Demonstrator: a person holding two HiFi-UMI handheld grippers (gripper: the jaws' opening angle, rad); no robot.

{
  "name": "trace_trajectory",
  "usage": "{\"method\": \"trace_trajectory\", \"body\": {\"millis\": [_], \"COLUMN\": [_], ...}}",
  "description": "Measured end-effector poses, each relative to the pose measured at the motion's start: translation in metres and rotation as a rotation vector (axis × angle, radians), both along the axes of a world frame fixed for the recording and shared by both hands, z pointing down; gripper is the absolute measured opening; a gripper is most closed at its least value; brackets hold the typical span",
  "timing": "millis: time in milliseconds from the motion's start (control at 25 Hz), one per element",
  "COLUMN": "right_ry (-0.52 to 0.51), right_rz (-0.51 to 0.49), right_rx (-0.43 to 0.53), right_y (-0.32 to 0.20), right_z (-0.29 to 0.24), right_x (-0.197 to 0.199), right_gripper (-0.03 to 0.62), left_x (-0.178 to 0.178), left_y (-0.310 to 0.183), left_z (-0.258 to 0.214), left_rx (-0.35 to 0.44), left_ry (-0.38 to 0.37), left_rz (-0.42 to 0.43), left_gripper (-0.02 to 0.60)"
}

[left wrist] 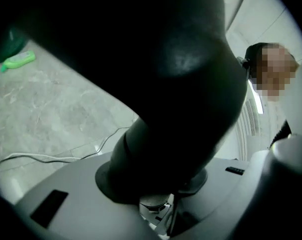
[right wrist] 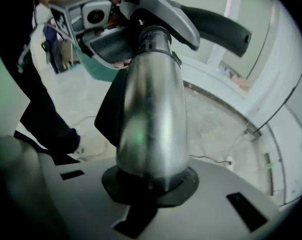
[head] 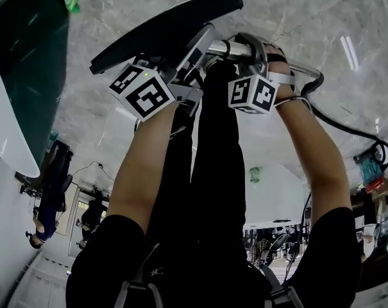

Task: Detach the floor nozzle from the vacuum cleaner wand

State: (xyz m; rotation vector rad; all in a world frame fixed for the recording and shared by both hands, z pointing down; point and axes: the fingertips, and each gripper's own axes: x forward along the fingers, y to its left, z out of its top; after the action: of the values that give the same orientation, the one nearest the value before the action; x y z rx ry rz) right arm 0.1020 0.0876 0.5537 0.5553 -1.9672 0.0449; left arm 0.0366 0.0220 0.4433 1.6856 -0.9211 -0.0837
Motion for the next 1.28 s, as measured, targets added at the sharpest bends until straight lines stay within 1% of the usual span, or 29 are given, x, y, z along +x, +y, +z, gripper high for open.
{"method": "trace_trajectory", "body": {"millis": [40,80,120,200,240,280,320,360,440,480,520,560,600,640,680,720,800,880,960,1040,1160,1280], "right_ry": [0.025,0.016,-0.028,-0.166,-0.225,-0.251,-0.234,-0.178,-0.006,0.074,0.124,0.134,0.108,0.067,0.035,0.023,0.051,0.094,0.115,0.138,0.197,0.252], "right_rz": [0.010,-0.009,-0.062,-0.228,-0.296,-0.323,-0.304,-0.252,-0.120,-0.077,-0.071,-0.103,-0.150,-0.183,-0.188,-0.171,-0.123,-0.105,-0.121,-0.147,-0.168,-0.161], "right_rx": [0.060,0.045,-0.053,-0.389,-0.531,-0.598,-0.570,-0.457,-0.109,0.039,0.107,0.081,-0.004,-0.098,-0.168,-0.208,-0.219,-0.196,-0.197,-0.227,-0.244,-0.246], "right_y": [-0.005,0.000,0.013,0.049,0.062,0.066,0.061,0.048,0.012,-0.002,-0.006,0.001,0.014,0.028,0.036,0.038,0.032,0.025,0.026,0.034,0.040,0.037], "right_z": [0.003,0.006,0.011,0.018,0.018,0.017,0.018,0.021,0.024,0.025,0.028,0.035,0.043,0.050,0.055,0.059,0.069,0.081,0.092,0.103,0.126,0.163], "right_x": [0.000,-0.004,-0.012,-0.032,-0.040,-0.046,-0.050,-0.052,-0.050,-0.047,-0.045,-0.044,-0.043,-0.041,-0.037,-0.031,-0.018,-0.014,-0.020,-0.028,-0.038,-0.044], "right_gripper": [0.051,0.051,0.051,0.051,0.051,0.051,0.051,0.051,0.051,0.051,0.051,0.051,0.051,0.051,0.051,0.051,0.051,0.051,0.051,0.052,0.052,0.052], "left_x": [-0.005,-0.009,-0.014,-0.021,-0.024,-0.029,-0.034,-0.042,-0.061,-0.074,-0.093,-0.116,-0.139,-0.157,-0.171,-0.180,-0.188,-0.193,-0.195,-0.194,-0.190,-0.189], "left_y": [0.001,0.003,0.007,0.012,0.013,0.013,0.012,0.011,0.008,0.007,0.005,0.002,-0.003,-0.010,-0.018,-0.023,-0.030,-0.031,-0.025,-0.015,0.001,0.012], "left_z": [0.004,0.008,0.011,0.014,0.014,0.015,0.018,0.022,0.028,0.031,0.033,0.033,0.029,0.023,0.018,0.014,0.012,0.015,0.021,0.027,0.035,0.046], "left_rx": [-0.014,-0.029,-0.037,-0.014,0.007,0.017,0.010,-0.010,-0.076,-0.114,-0.144,-0.155,-0.139,-0.106,-0.072,-0.047,-0.016,-0.014,-0.030,-0.051,-0.078,-0.080], "left_ry": [0.004,-0.002,-0.015,-0.057,-0.078,-0.091,-0.087,-0.067,-0.005,0.018,0.027,0.027,0.024,0.019,0.008,-0.003,-0.007,0.009,0.027,0.043,0.052,0.048], "left_rz": [-0.031,-0.050,-0.053,-0.014,0.013,0.031,0.029,0.008,-0.083,-0.150,-0.224,-0.292,-0.338,-0.348,-0.331,-0.300,-0.248,-0.236,-0.234,-0.218,-0.180,-0.137], "left_gripper": [0.143,0.143,0.143,0.143,0.143,0.143,0.143,0.143,0.143,0.143,0.143,0.143,0.143,0.143,0.143,0.143,0.143,0.143,0.143,0.143,0.143,0.143]}}
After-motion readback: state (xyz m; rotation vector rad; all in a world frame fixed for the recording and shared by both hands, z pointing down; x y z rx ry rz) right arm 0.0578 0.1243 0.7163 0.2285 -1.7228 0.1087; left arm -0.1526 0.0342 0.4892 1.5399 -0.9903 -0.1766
